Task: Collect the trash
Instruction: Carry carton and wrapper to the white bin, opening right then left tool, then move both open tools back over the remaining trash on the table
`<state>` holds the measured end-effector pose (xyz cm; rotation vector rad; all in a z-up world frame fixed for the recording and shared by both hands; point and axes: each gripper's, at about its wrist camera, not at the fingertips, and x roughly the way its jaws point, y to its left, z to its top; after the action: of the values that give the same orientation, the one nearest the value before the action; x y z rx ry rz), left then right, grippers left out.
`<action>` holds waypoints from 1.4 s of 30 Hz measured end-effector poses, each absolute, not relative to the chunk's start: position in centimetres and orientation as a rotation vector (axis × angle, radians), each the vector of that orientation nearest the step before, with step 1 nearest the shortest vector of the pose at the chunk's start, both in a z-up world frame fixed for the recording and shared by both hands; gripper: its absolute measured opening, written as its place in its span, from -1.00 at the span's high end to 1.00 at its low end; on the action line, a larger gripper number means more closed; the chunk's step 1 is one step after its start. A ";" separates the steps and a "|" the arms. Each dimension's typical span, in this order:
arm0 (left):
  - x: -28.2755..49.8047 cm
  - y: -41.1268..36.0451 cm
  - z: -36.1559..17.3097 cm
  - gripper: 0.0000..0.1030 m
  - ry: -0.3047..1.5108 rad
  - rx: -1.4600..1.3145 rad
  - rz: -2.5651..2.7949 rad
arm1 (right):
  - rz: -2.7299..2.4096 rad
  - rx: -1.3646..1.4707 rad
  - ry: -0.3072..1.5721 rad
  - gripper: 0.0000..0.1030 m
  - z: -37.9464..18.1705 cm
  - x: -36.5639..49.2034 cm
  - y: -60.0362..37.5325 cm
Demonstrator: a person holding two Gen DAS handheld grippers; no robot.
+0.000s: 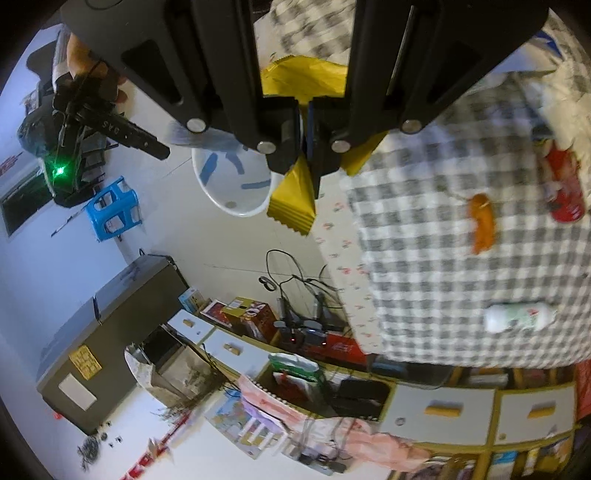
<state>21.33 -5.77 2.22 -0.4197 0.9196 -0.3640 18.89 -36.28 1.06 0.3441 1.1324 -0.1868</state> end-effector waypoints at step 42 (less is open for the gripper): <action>22.6 -18.0 -0.1 -0.95 0.977 0.024 -0.369 | -0.199 0.324 1.142 -0.45 2.6 12.9 -42.9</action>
<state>22.57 -18.03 -0.14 0.0238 0.9770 -0.3695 12.89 -42.87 2.56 0.3237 1.1419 -0.1993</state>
